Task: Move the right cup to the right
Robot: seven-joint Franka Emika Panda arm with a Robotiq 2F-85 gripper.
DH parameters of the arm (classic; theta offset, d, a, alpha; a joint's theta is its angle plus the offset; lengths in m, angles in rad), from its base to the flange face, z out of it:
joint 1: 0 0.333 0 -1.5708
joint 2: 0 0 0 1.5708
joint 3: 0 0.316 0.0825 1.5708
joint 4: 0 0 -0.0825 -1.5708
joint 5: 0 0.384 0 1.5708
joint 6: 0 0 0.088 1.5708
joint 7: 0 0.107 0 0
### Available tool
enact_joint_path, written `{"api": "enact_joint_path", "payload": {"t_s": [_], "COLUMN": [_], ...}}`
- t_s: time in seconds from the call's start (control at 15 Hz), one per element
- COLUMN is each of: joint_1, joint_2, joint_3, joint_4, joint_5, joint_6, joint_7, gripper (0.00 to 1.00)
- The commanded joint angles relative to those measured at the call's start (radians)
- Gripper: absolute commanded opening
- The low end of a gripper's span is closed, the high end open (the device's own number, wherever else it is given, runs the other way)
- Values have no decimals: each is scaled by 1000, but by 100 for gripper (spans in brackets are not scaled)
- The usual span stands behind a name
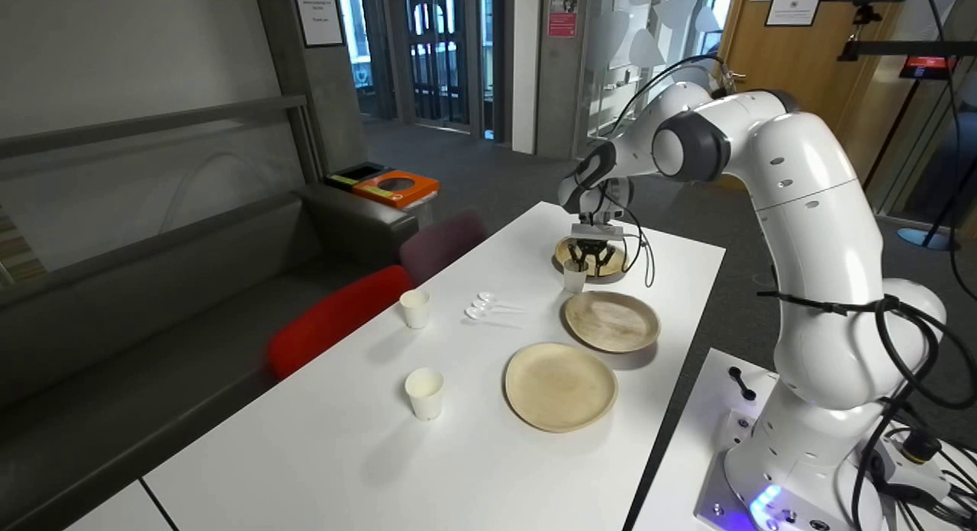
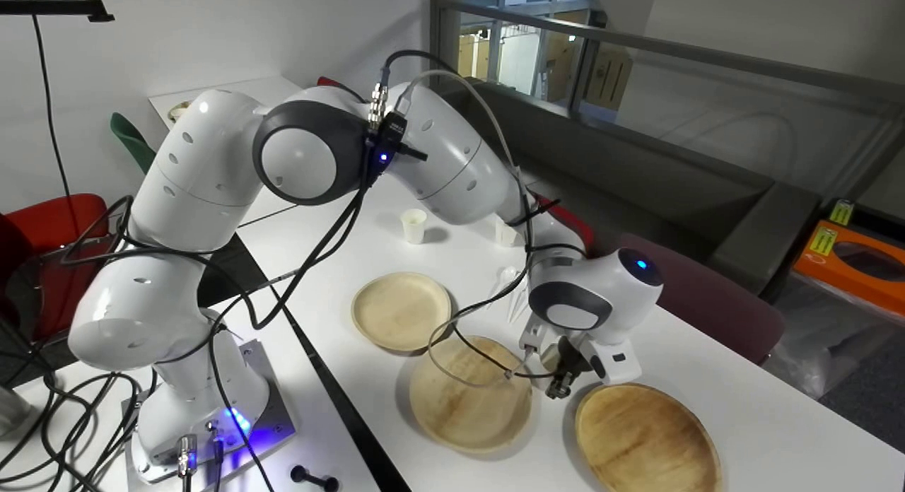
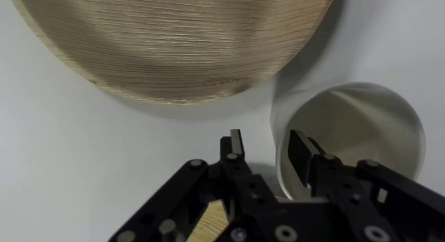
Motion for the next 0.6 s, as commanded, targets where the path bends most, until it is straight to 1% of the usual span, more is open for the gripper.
{"api": "enact_joint_path", "payload": {"t_s": [0.0,0.2,0.27,0.53], "joint_1": [-14,-9,-8,-2], "joint_2": [15,8,0,-41], "joint_3": [7,6,7,10], "joint_4": [25,20,14,-13], "joint_5": [20,18,17,15], "joint_6": [0,5,9,22], "joint_7": [-16,-16,-20,-37], "gripper": [75,96,99,100]}}
